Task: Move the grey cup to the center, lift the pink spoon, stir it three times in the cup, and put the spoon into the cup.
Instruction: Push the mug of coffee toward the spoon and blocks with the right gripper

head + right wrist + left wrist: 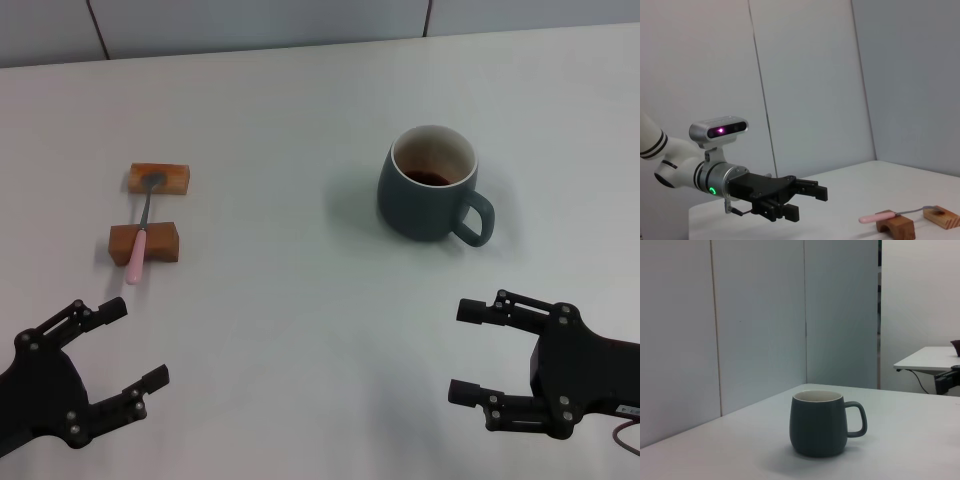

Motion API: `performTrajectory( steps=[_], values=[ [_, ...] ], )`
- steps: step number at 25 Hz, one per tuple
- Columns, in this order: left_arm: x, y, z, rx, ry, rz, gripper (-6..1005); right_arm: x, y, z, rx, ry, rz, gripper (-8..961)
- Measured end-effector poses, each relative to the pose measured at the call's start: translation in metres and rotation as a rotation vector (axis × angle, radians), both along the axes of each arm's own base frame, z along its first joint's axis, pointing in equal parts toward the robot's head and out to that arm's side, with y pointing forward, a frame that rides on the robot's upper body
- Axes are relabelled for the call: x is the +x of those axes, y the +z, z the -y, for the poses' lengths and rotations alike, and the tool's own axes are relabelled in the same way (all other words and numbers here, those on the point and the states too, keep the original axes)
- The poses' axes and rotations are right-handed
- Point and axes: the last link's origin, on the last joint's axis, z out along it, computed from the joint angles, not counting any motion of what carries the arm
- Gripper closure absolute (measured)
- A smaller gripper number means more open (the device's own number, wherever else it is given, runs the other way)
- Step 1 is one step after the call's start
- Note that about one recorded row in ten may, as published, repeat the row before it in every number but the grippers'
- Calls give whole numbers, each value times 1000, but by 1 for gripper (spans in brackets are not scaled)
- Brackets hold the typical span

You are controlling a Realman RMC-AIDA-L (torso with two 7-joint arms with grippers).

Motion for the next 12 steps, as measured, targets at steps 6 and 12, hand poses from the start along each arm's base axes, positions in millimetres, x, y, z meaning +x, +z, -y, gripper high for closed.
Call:
performTrajectory(
  steps=[6,12],
  values=[
    [0,0,0,0,0,0,157,0,0,0,0,-1,0,177],
    [0,0,0,0,0,0,157,-3,8,-5,64,-15,-55,210]
  ],
)
